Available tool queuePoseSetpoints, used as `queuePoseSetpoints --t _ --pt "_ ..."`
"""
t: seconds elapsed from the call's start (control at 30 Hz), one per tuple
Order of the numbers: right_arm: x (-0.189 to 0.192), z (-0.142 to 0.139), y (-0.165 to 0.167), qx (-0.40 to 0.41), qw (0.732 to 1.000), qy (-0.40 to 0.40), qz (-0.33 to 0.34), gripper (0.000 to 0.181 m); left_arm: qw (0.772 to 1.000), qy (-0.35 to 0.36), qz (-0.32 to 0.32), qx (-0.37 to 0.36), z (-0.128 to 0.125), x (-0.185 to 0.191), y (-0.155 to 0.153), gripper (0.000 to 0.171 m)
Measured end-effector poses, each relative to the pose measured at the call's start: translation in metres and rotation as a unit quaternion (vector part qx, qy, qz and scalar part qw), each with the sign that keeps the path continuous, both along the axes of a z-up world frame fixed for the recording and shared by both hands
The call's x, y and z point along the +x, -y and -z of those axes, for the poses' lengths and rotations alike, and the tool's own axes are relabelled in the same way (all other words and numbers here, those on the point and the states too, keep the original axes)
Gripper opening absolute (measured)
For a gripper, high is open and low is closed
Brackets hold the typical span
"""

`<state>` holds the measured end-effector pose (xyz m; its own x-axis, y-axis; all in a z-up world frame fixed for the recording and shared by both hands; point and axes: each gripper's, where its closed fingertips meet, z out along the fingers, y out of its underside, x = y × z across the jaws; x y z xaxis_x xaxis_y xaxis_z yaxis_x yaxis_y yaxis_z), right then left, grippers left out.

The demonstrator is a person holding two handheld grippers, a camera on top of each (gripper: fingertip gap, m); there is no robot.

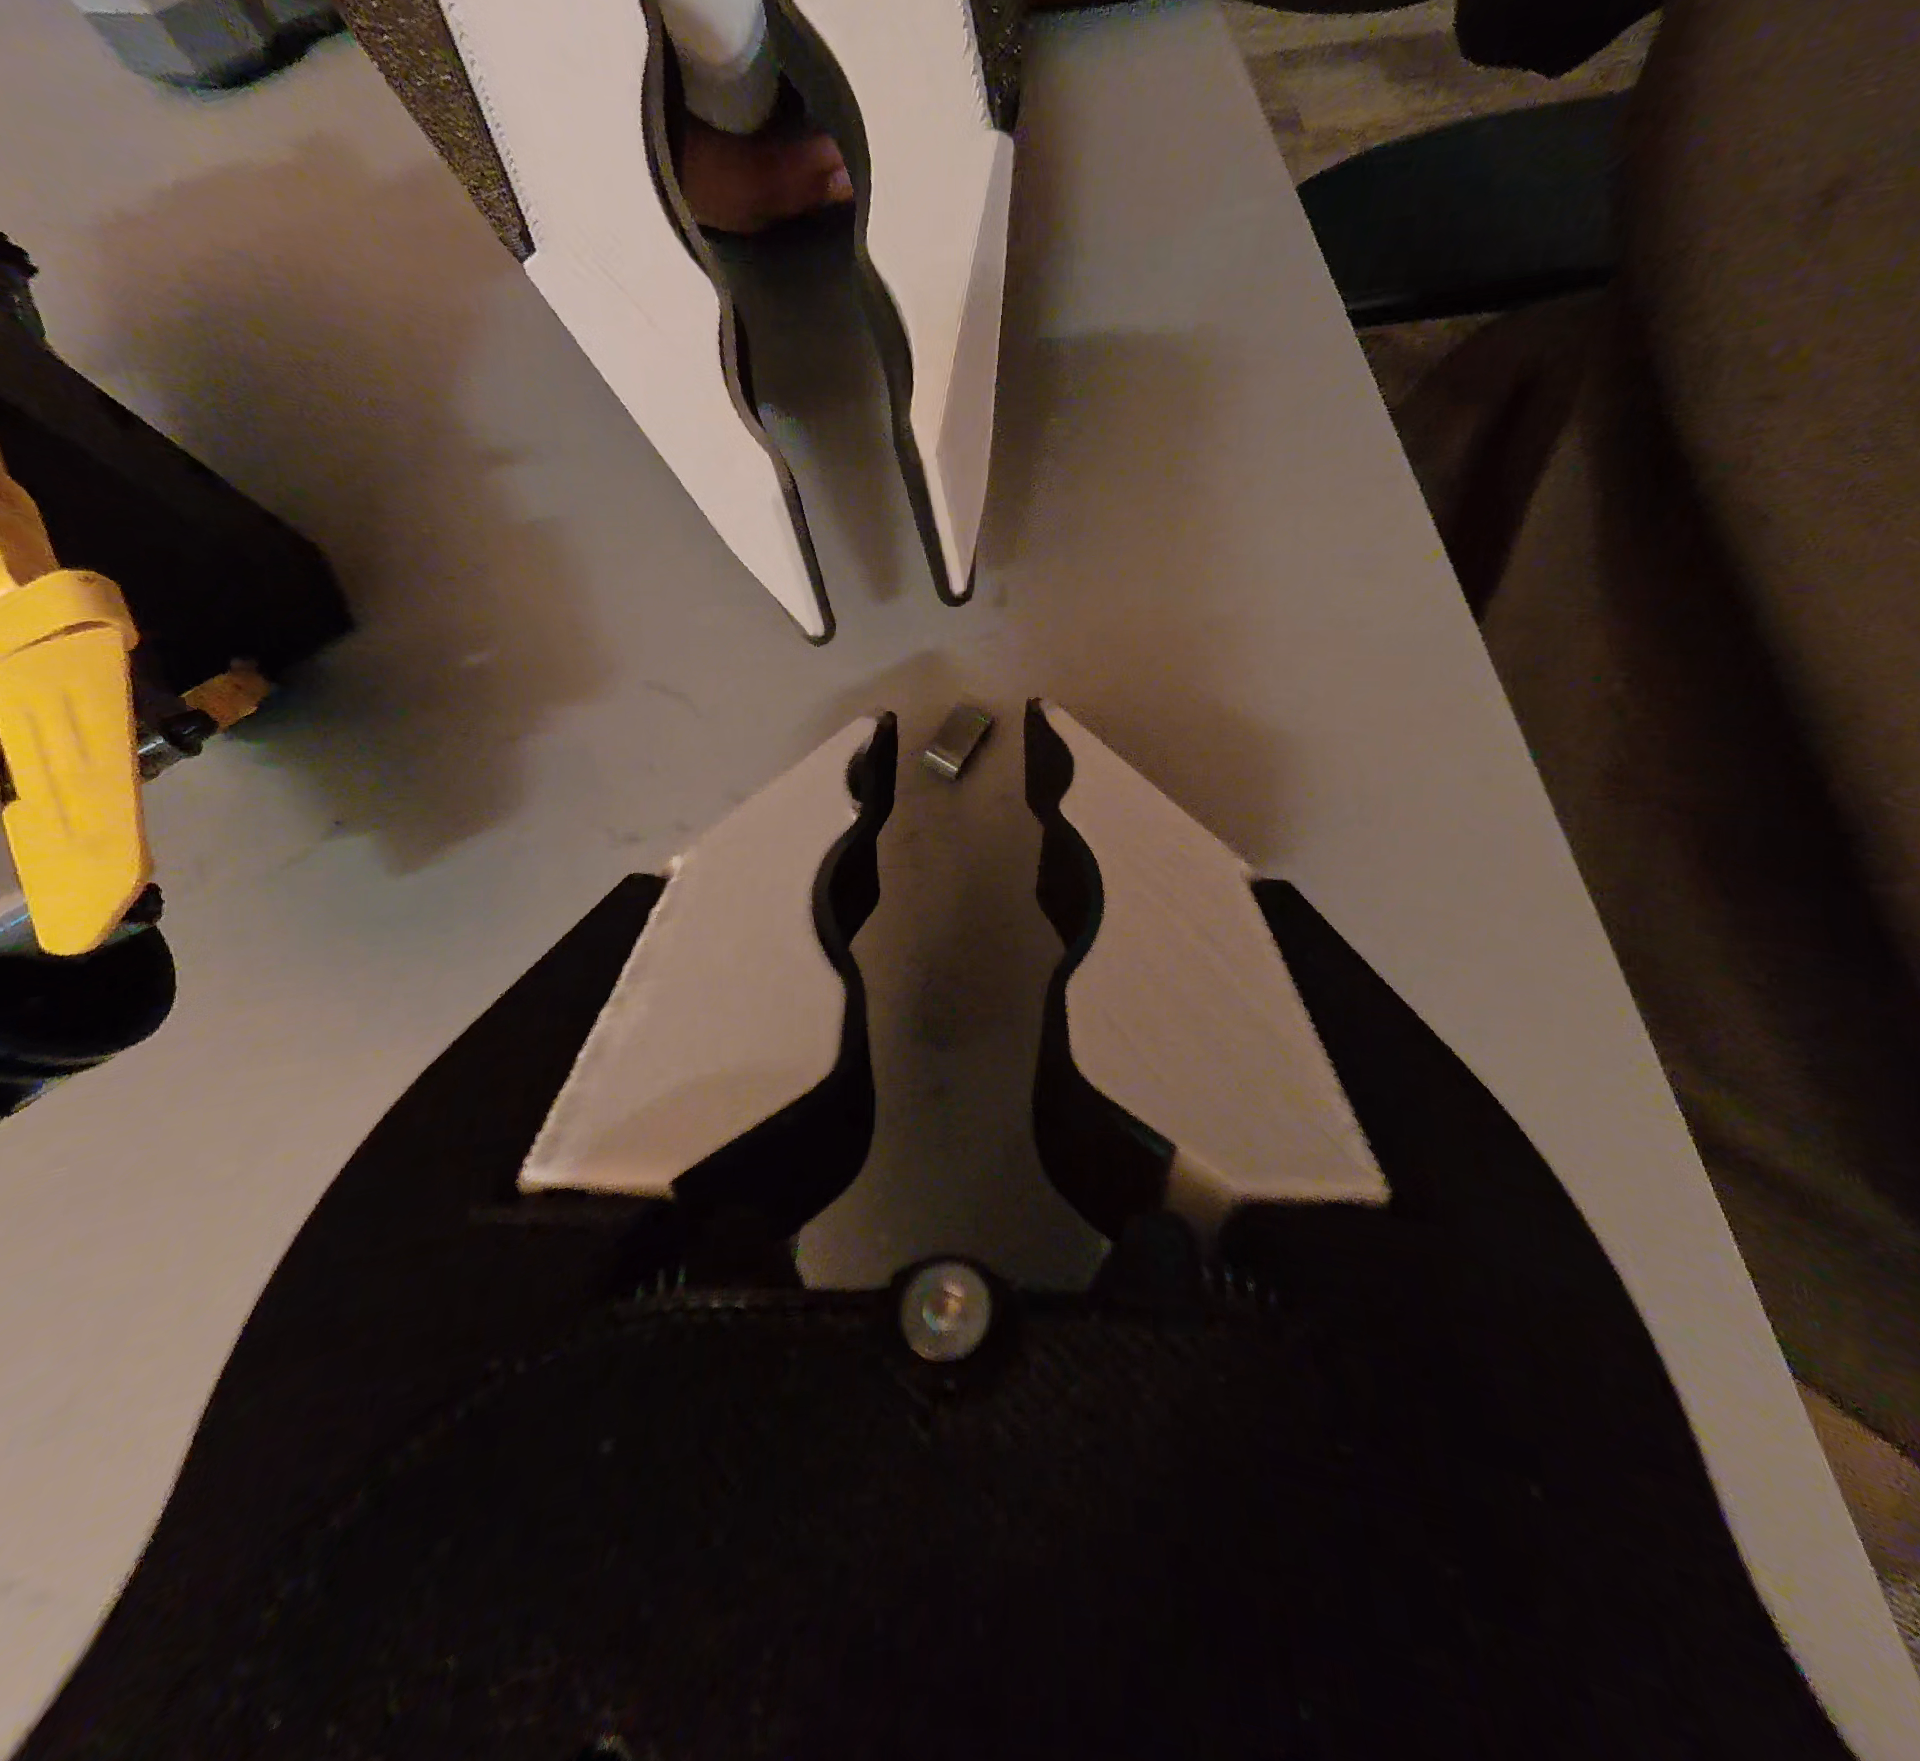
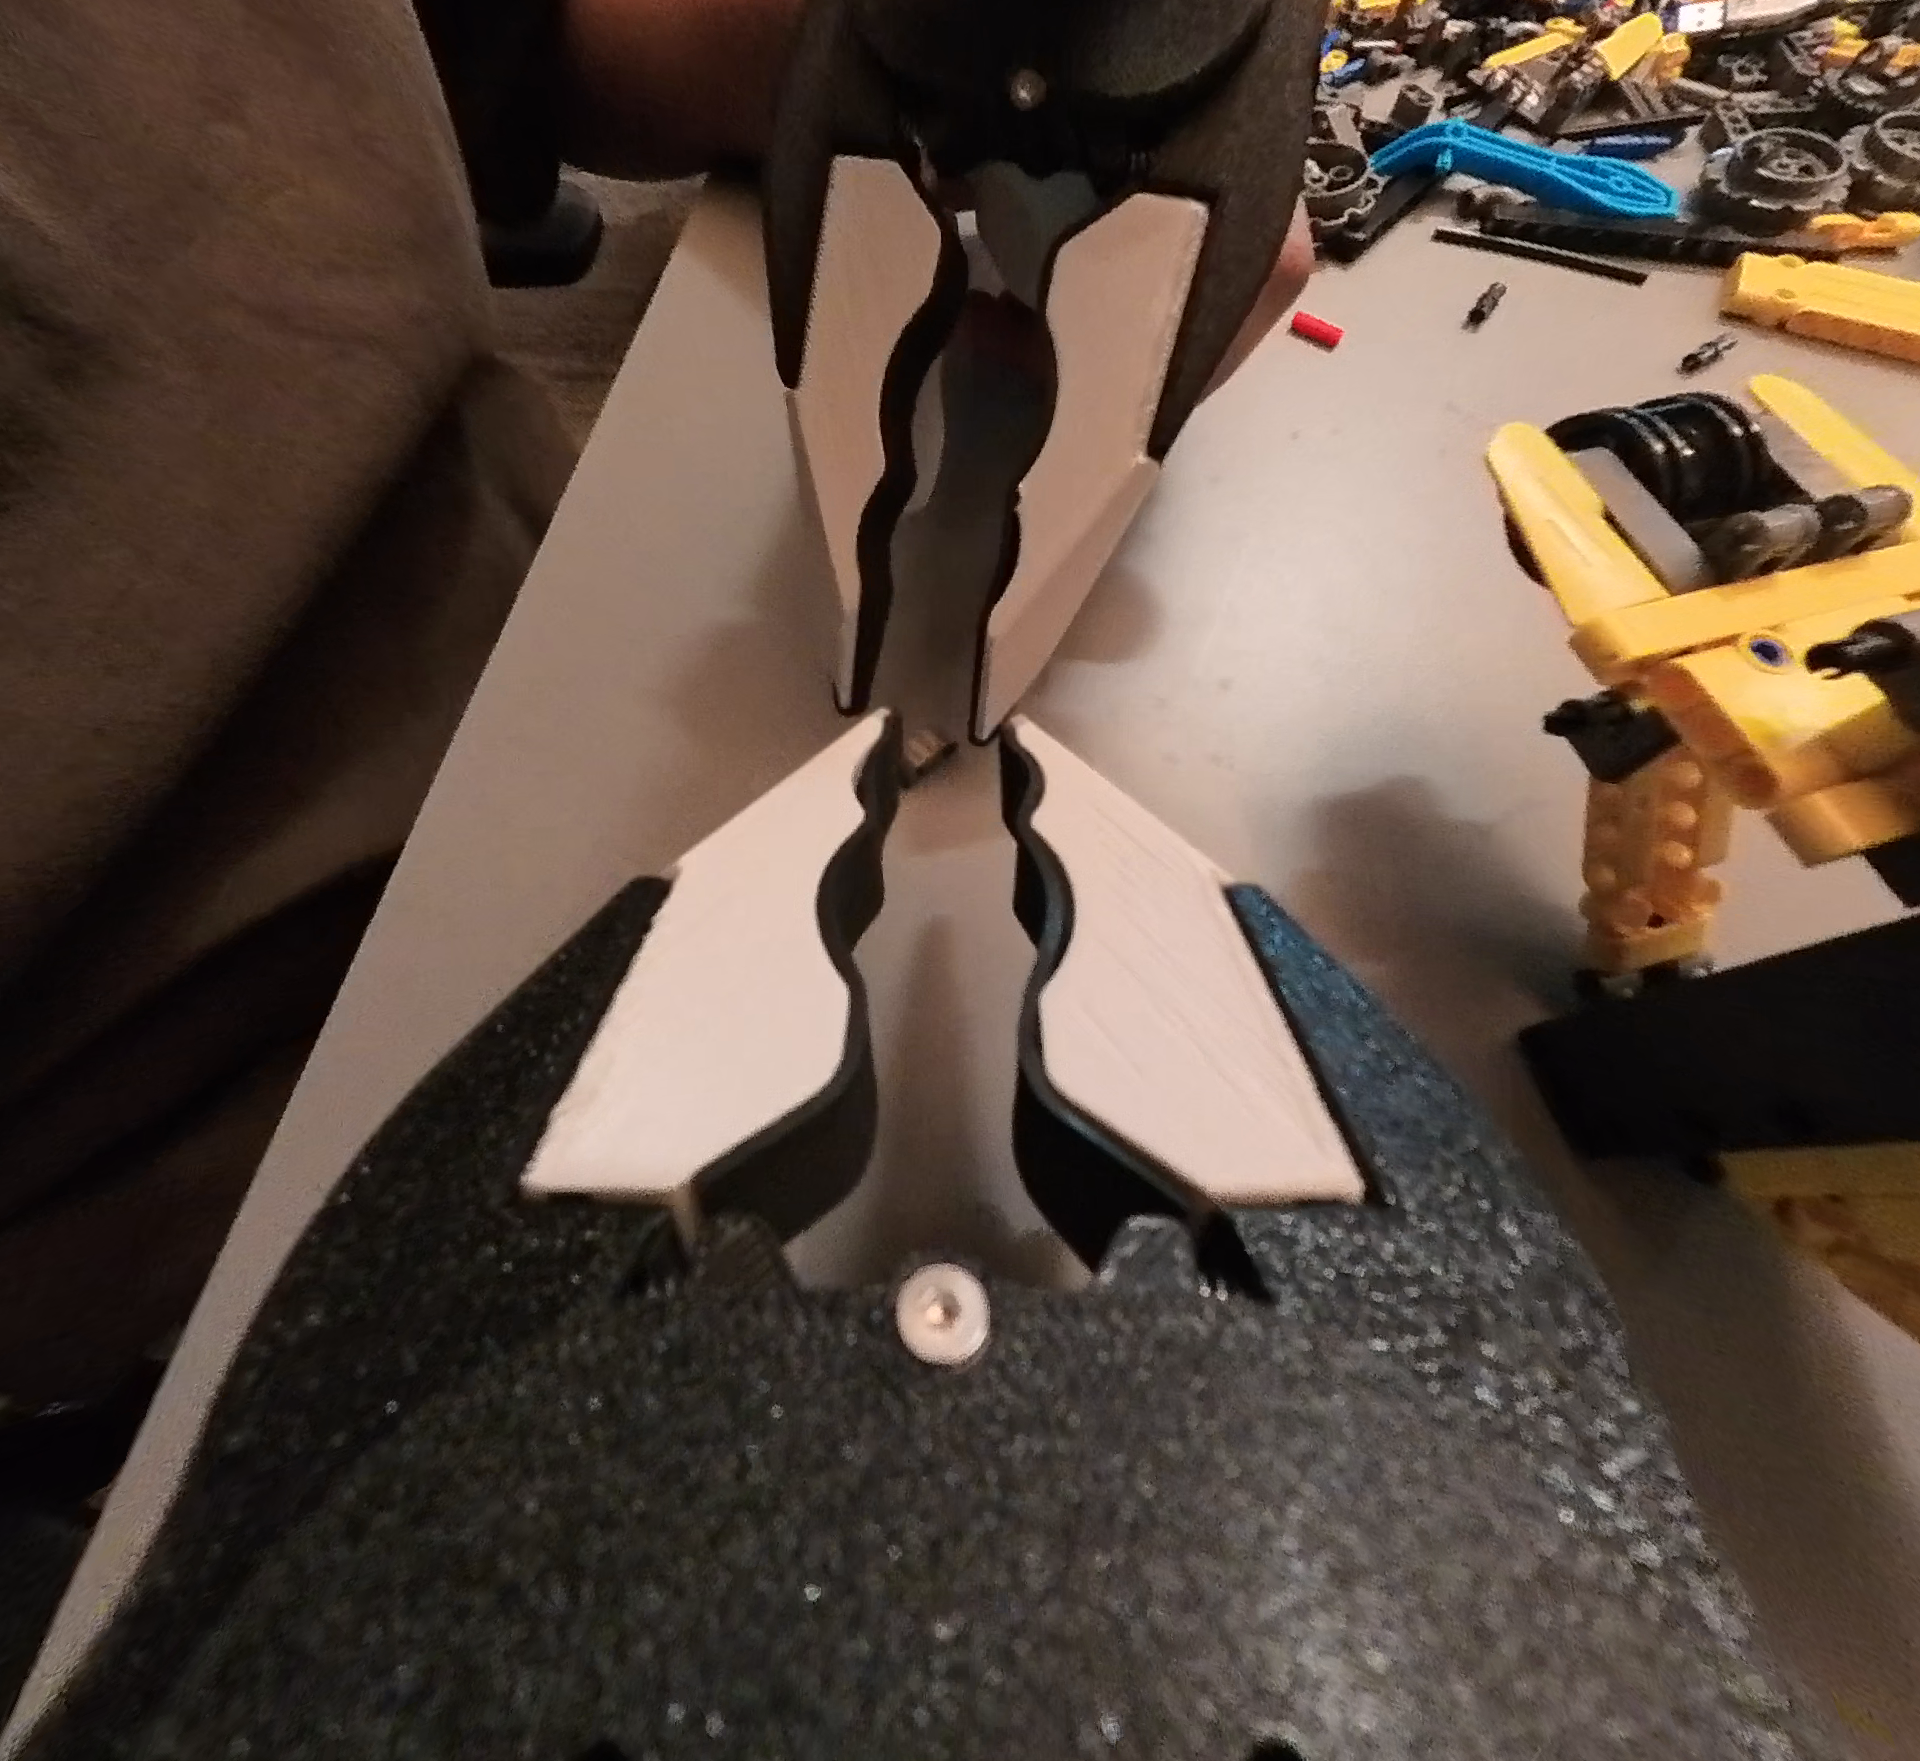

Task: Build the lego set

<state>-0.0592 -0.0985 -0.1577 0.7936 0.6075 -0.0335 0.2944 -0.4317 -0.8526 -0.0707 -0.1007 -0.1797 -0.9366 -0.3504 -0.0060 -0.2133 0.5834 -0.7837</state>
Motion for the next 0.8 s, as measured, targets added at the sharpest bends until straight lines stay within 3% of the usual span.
queuePoseSetpoints --t 0.27,0.43,0.53,0.67,0.73,0.8 --pt "0.005 0.0 -0.002 0.001 1.0 0.006 0.012 0.019 1.0 0.0 0.004 0.027 0.008 -0.001 0.001 0.012" --pt "0.002 0.001 -0.002 0.006 1.0 0.017 0.009 0.019 0.999 -0.005 -0.027 0.041 0.013 0.007 -0.002 0.004" --pt "0.011 -0.008 -0.009 0.05 0.997 0.034 0.042 0.019 0.995 -0.049 -0.054 -0.065 -0.014 0.012 -0.001 0.004" --pt "0.013 -0.044 -0.006 0.14 0.989 -0.004 0.047 0.018 0.946 -0.174 -0.065 -0.264 -0.059 0.017 -0.011 0.003" --pt "0.017 -0.051 -0.004 0.152 0.987 -0.012 0.051 0.022 0.925 -0.211 -0.07 -0.308 -0.066 0.02 -0.019 0.003" --pt "0.018 -0.054 -0.003 0.163 0.985 0.001 0.056 0.023 0.917 -0.23 -0.079 -0.315 -0.063 0.023 -0.022 0.003"
